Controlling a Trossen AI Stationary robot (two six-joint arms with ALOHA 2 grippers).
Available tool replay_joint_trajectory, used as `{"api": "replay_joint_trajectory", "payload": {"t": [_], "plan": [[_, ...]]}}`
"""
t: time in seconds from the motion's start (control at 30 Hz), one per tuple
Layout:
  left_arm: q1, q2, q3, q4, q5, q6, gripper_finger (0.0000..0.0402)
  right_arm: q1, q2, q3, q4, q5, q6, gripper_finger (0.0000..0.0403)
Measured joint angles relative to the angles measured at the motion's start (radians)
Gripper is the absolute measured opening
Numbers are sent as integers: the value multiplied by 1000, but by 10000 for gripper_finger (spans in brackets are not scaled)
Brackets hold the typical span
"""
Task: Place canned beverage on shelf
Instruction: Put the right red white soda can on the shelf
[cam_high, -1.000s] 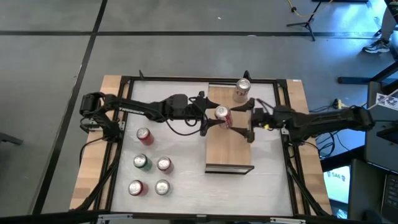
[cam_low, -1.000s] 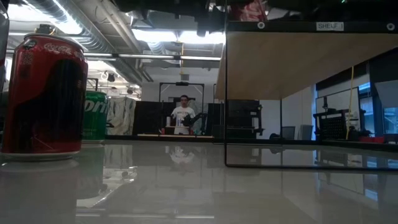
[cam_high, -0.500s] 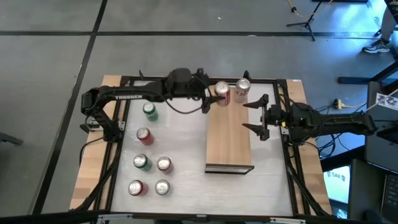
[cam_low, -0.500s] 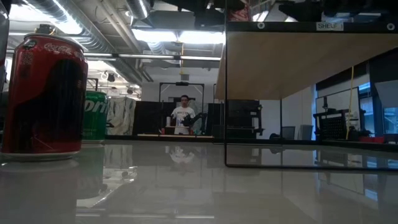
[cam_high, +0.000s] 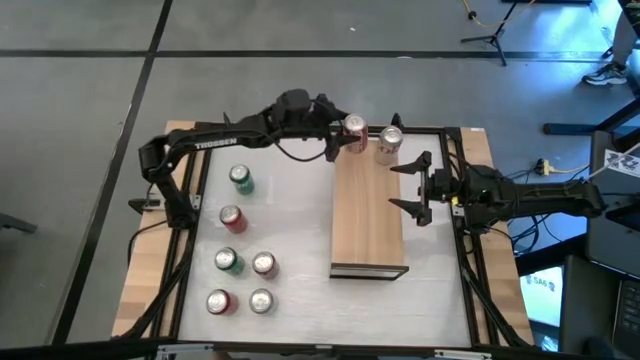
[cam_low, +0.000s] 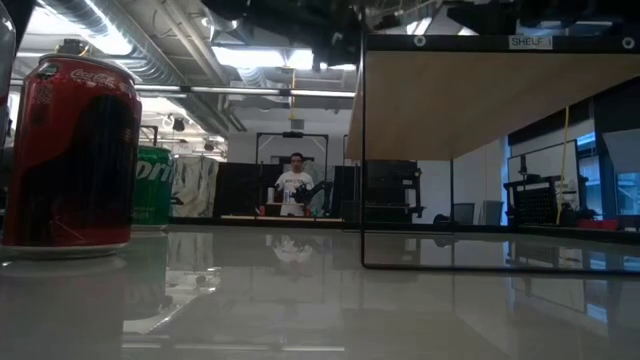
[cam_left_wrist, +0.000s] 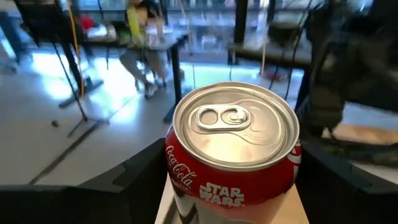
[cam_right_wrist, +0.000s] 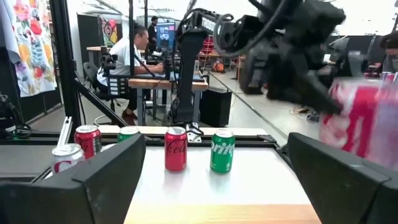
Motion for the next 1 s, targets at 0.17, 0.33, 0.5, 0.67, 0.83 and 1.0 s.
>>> {"api": "replay_joint_trajectory", "payload": {"t": [0.17, 0.33, 0.5, 0.67, 0.83, 1.0], "plan": [[1, 67, 95, -39, 32, 4, 277, 0, 0, 0, -1, 0, -47, 386], [-1, 119, 146, -113, 30, 5, 277, 0, 1, 0, -6, 0, -51, 386], [-1, 115, 149, -160, -1, 5, 277, 0, 1, 0, -28, -9, -51, 386], [-4, 122, 149, -182, -9, 7, 277, 0, 1, 0, -27, -10, -51, 386], [-8, 137, 149, -170, -12, 7, 277, 0, 1, 0, -27, -10, -51, 386], [-7, 155, 148, -171, -46, 13, 277, 0, 1, 0, -27, -19, -51, 386]]}}
